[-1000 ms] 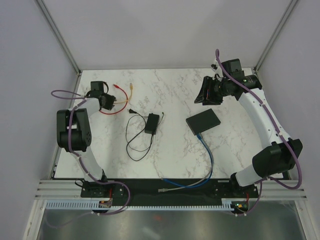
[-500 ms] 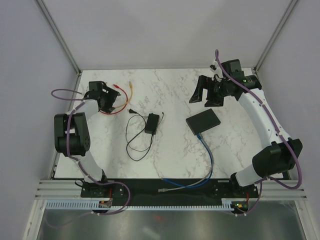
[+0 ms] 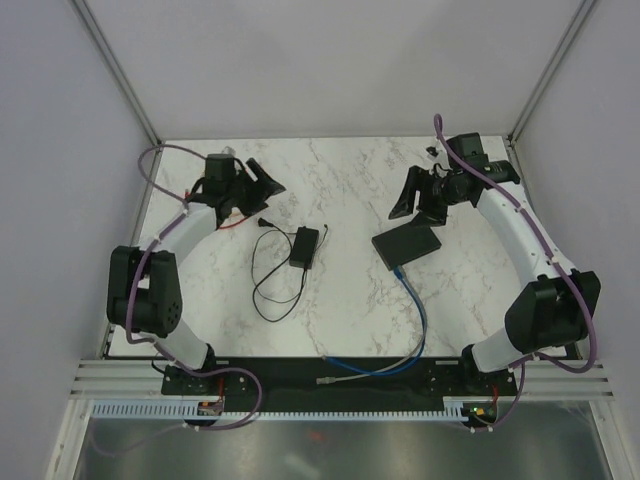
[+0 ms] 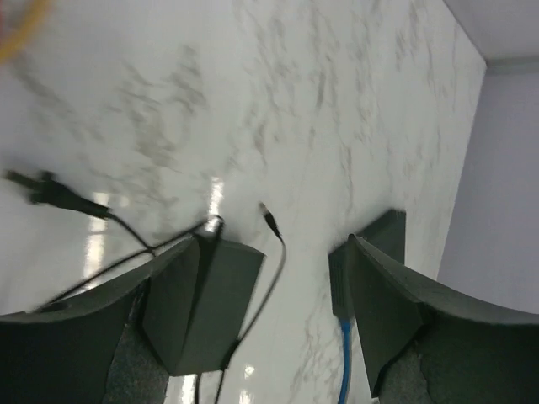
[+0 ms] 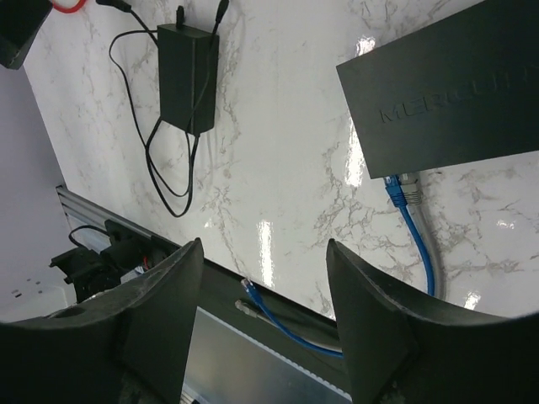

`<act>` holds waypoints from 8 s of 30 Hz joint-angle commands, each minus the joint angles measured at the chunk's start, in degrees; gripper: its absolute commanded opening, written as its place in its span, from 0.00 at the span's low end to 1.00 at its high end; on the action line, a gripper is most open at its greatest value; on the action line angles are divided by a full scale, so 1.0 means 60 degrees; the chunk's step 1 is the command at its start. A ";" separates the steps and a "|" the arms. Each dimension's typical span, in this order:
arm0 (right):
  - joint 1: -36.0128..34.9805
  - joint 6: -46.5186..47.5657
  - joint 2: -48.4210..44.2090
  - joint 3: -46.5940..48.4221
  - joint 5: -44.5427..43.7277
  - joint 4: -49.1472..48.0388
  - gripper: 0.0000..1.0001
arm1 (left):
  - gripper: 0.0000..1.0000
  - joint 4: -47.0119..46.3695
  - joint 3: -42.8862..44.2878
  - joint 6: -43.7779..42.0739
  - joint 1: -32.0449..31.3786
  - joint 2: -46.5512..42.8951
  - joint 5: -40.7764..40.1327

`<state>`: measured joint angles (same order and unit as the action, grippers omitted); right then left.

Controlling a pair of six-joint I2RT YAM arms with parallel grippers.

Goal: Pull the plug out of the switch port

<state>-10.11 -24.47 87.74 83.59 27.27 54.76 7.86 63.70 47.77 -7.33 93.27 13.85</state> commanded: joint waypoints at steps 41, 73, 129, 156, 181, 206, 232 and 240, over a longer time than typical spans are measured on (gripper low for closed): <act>0.1641 -0.0185 0.0156 -0.7179 0.1536 -0.6813 0.46 | 0.46 0.2015 0.7106 -0.1765 -0.5516 0.6836 0.5544; 0.2124 -0.0946 0.1240 -0.7574 0.2941 -0.8512 0.36 | 0.41 0.3304 0.7796 -0.1545 -0.5604 0.7877 0.5471; 0.2007 0.0518 0.0918 -0.7413 0.0875 -0.5846 0.00 | 0.38 0.3422 0.8279 -0.1443 -0.5707 0.8595 0.5749; 0.1729 0.0797 0.2003 -0.7267 0.0112 -0.4864 0.00 | 0.37 0.3568 0.8529 -0.1296 -0.5677 0.9093 0.5954; 0.1729 0.0577 0.1460 -0.7340 -0.0031 -0.4265 0.00 | 0.37 0.3568 0.8543 -0.1179 -0.5604 0.9240 0.5969; 0.1626 0.0548 0.1767 -0.5100 -0.1103 -0.4541 0.00 | 0.37 0.3612 0.7767 -0.1531 -0.5575 0.8712 0.5983; 0.1626 0.0284 0.1124 -0.5699 0.1769 -0.5728 0.38 | 0.37 0.3598 0.7870 -0.1501 -0.5458 0.8859 0.6071; 0.1626 0.0547 0.1913 -0.5846 0.2106 -0.6182 0.38 | 0.37 0.3598 0.7767 -0.1589 -0.5414 0.8771 0.6086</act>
<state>-0.23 -22.59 97.45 49.12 37.36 20.60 26.22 112.40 41.04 -40.21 144.40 56.62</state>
